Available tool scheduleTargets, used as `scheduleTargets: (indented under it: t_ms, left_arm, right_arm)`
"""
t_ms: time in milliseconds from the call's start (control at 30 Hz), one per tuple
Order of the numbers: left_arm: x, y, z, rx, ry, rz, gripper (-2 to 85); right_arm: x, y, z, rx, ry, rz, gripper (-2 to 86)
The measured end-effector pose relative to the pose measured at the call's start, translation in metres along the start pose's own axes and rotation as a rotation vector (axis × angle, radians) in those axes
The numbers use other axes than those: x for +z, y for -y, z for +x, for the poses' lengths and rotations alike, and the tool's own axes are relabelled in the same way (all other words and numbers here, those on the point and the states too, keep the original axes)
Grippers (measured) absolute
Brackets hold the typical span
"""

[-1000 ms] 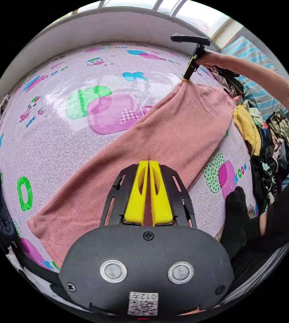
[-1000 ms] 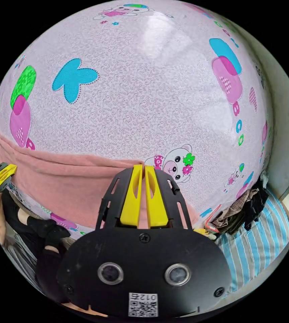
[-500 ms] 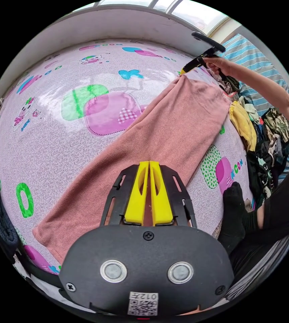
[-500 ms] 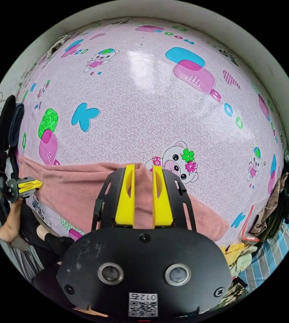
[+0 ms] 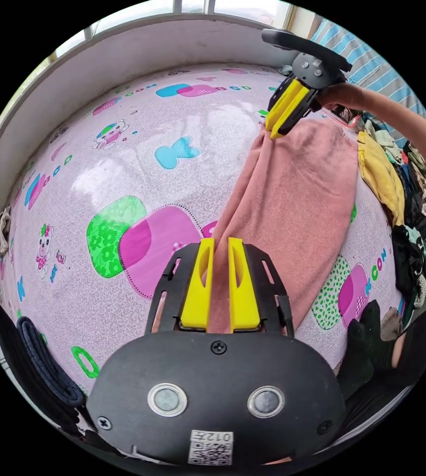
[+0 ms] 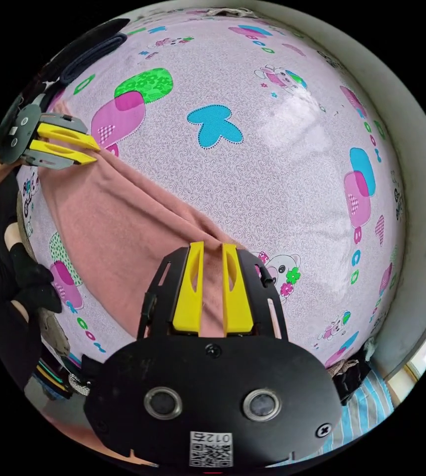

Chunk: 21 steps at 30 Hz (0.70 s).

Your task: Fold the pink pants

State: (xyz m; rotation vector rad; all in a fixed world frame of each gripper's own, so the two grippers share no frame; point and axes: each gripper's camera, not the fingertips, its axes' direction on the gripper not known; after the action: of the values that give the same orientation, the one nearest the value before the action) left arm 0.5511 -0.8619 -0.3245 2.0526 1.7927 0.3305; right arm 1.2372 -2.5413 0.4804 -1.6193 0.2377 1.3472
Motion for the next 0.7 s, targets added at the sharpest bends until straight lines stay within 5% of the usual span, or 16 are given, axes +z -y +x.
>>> scheduleTargets:
  t_ms: [133,400,567,700]
  left_arm:
    - [0.010,0.001,0.006,-0.004,-0.004,-0.012,0.5]
    - [0.018,-0.016,0.015,-0.083,-0.050,0.059,0.3]
    - [-0.014,-0.037,0.031,-0.106,0.025,0.168,0.6]
    - [-0.027,-0.064,0.063,-0.074,-0.096,0.170,0.7]
  right_arm:
    - [0.014,-0.010,-0.006,0.040,-0.073,-0.001,-0.5]
    - [0.028,-0.063,0.018,0.355,0.154,0.107,-0.4]
    - [0.003,-0.158,0.009,0.530,0.265,0.420,-0.6]
    - [0.024,-0.227,-0.026,0.576,0.447,0.487,-0.7]
